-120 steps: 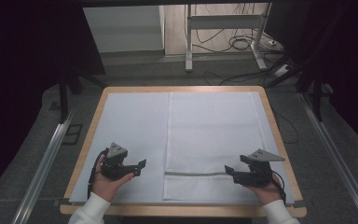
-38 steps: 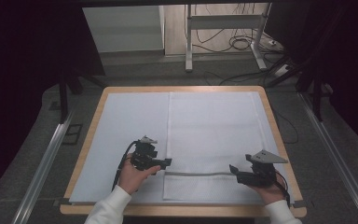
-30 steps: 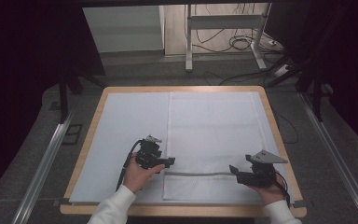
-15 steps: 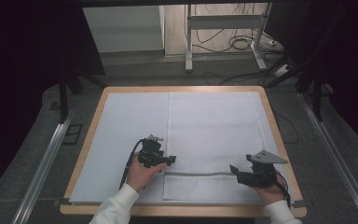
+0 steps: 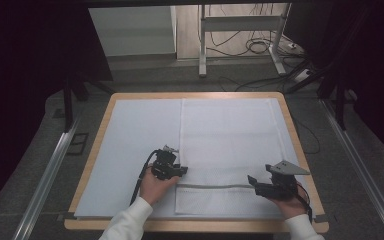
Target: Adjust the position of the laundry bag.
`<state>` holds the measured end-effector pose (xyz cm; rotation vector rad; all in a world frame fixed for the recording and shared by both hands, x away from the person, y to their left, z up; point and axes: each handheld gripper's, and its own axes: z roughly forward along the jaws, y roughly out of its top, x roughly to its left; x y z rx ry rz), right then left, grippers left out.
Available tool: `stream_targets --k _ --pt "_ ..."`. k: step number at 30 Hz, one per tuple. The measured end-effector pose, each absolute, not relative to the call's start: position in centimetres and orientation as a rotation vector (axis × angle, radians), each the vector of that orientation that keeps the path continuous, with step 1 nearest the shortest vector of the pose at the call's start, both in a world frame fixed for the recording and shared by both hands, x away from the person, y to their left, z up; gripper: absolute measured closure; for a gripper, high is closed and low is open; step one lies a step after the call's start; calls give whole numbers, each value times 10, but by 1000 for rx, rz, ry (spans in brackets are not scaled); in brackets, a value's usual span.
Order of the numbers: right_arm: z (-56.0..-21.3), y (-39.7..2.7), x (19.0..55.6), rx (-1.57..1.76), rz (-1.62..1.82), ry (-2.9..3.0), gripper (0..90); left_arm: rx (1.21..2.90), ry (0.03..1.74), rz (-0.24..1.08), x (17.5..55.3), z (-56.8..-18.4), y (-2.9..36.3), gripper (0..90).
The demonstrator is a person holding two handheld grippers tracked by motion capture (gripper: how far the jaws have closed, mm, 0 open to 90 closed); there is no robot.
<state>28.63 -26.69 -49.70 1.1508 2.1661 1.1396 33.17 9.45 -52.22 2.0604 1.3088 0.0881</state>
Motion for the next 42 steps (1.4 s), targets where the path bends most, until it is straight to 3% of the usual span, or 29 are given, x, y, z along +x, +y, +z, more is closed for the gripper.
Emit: stream_targets --k 5,20,42 --pt "-494 -269 290 1178 1106 2149 208 2077 1290 74 331 -525 95 815" --pt "-443 -300 330 1446 993 2081 250 2060 1284 64 329 -525 95 873" --pt "-473 -342 341 1569 842 2145 381 2056 1273 66 329 -526 98 876"
